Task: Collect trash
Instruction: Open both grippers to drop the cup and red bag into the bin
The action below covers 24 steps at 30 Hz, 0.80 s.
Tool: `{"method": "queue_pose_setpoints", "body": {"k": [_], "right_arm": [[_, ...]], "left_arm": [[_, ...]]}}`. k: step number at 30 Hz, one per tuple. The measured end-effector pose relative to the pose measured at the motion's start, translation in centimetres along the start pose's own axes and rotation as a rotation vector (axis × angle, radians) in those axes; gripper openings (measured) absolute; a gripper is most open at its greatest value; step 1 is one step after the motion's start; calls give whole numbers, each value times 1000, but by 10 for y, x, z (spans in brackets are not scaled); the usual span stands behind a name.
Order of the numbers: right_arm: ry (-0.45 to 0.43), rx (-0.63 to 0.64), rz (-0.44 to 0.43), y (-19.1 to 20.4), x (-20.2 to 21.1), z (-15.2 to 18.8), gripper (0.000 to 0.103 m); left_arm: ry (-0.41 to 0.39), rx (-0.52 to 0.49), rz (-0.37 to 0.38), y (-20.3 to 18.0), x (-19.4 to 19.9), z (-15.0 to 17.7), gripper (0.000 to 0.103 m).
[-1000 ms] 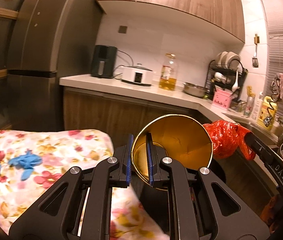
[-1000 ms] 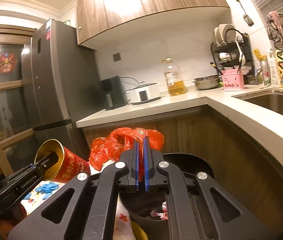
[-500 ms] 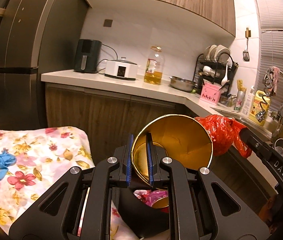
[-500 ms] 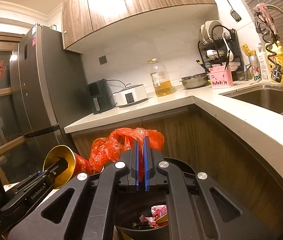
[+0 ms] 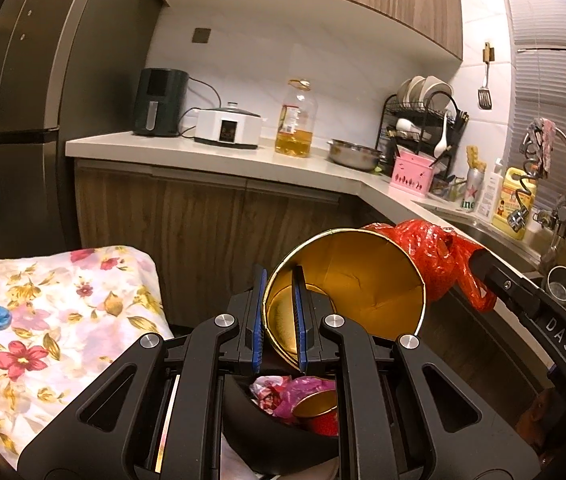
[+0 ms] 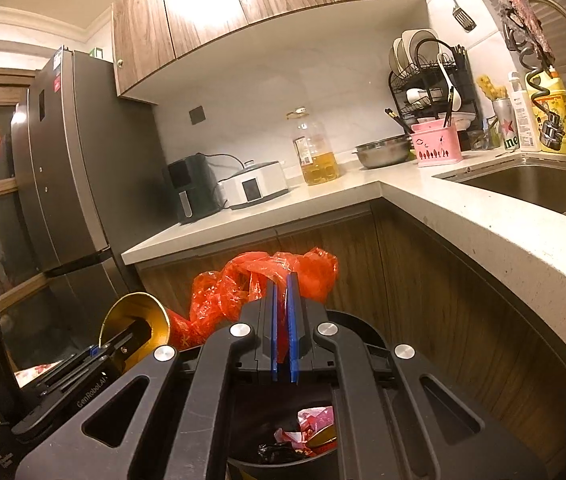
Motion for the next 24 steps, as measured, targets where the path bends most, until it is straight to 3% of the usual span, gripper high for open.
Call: {"method": "queue_pose_setpoints", "body": {"k": [13, 15, 17, 18, 19, 24], "right_arm": [[46, -2, -8, -5, -12, 8, 6], [49, -8, -12, -7, -13, 9, 10], [48, -11, -9, -8, -14, 9, 24], [49, -12, -7, -9, -14, 10, 24], [53, -17, -5, -11, -14, 11, 24], [59, -22, 11, -15, -12, 15, 29]], "left_arm": [[42, 3, 36, -4, -17, 14, 12], [49, 6, 42, -4, -19, 16, 12], [62, 5, 48, -4, -22, 19, 13], [73, 5, 52, -4, -24, 21, 13], [77, 6, 51, -4, -25, 23, 15], [88, 17, 48, -1, -27, 28, 42]]}}
Point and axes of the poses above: each gripper's, at about its wrist camera, not at the fingertips, and x roughly against the way its jaws point, y to its left, z to its underside, the point moved 7 cm from there along -x, roughly the way its jaws point, and after that the axes turned 2 degrees about -z, right-handed, at the moved point
